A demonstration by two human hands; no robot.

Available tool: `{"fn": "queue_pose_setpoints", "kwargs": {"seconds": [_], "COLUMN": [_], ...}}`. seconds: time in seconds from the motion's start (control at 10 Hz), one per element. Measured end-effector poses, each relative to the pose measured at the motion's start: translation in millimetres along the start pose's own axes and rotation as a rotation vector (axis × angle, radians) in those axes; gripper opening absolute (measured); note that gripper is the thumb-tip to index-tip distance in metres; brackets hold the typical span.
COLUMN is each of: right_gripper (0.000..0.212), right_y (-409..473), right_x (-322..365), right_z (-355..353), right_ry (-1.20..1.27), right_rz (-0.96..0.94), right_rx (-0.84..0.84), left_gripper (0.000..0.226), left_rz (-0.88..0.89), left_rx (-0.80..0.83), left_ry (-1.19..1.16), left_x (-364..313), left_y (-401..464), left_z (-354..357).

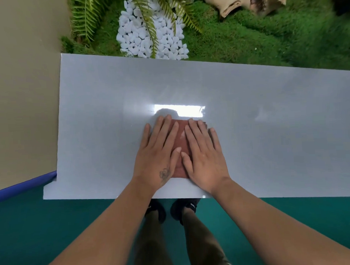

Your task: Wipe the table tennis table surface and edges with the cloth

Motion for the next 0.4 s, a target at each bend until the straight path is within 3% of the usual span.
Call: {"fn": "queue_pose_setpoints", "kwargs": {"seconds": [0.2,0.4], "right_gripper": [0.07,0.077], "right_y": [0,7], "right_x": [-6,6], "right_z": [3,-30], "right_ry": [-0.057,0.068], "right_rz": [0.019,0.03], "right_rx": [0.089,0.082], "left_gripper": [0.07,0.064], "left_rz": [0.03,-0.002], "left_rx": [0.07,0.094], "left_ry": [0.083,0.045], "left_x": [3,6], "left_y": [0,8], "left_z": [10,-28]}}
Point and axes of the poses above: each hand's wrist, its own y-axis towards the middle knuckle, its own z-axis out of the palm, x = y × z, the point moved 5 cm from there along y, towards the middle knuckle, and after that the axes turned 14 degrees about y, right-handed, at the moved point
